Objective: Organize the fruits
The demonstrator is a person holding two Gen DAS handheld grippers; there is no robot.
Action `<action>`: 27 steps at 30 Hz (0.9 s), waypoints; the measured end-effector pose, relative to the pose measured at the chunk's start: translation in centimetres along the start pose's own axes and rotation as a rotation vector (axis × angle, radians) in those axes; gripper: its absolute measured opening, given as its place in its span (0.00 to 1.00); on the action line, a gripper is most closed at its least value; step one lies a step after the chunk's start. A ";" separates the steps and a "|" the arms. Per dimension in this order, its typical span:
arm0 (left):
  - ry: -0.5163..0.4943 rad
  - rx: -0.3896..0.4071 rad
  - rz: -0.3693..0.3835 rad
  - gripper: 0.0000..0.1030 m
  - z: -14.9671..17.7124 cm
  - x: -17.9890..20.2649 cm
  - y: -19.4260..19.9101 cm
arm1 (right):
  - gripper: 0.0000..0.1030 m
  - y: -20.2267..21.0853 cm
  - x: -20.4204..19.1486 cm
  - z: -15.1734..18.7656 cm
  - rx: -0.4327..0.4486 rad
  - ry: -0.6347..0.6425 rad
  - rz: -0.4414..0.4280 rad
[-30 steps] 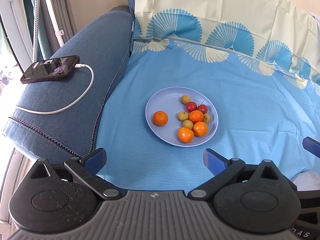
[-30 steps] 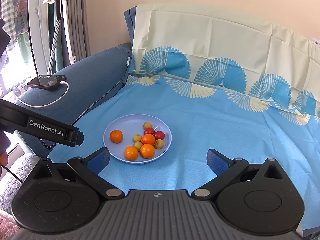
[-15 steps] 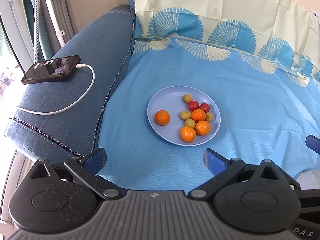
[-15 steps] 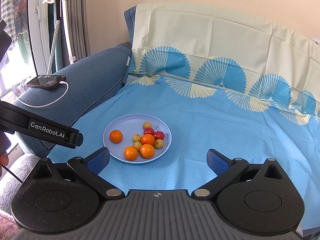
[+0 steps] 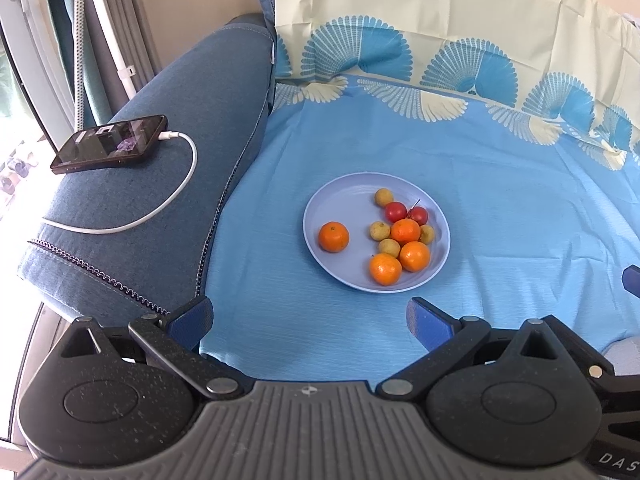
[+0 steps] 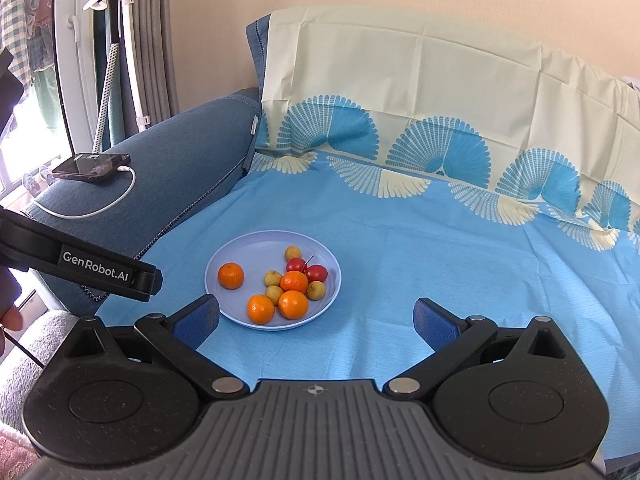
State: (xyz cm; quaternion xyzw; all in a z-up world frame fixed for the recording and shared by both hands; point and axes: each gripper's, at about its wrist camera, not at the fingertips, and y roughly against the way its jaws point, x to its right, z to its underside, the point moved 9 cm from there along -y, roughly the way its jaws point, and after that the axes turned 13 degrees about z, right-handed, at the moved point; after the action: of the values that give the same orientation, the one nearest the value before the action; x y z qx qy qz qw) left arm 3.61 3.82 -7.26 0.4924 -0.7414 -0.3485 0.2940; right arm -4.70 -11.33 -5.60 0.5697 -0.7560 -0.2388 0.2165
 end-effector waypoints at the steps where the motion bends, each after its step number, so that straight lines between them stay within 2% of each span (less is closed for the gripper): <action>1: 0.002 -0.003 -0.003 1.00 0.0 -0.1 -0.1 | 0.99 0.0 0.0 0.0 0.000 0.000 0.000; 7: 0.003 -0.007 -0.034 1.00 -0.1 -0.4 -0.1 | 0.99 0.0 -0.1 0.0 -0.001 0.002 0.000; 23: -0.007 0.031 -0.037 1.00 -0.9 -0.2 0.2 | 0.99 0.1 -0.3 -0.3 0.011 0.007 -0.007; 27: -0.011 0.024 -0.069 1.00 -0.8 -0.2 0.2 | 0.99 -0.2 -0.2 -0.7 0.013 0.003 -0.003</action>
State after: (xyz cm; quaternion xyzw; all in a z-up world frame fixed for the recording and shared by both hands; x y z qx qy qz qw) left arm 4.26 3.91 -6.64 0.5193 -0.7297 -0.3520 0.2718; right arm -4.14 -11.29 -5.18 0.5728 -0.7563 -0.2333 0.2134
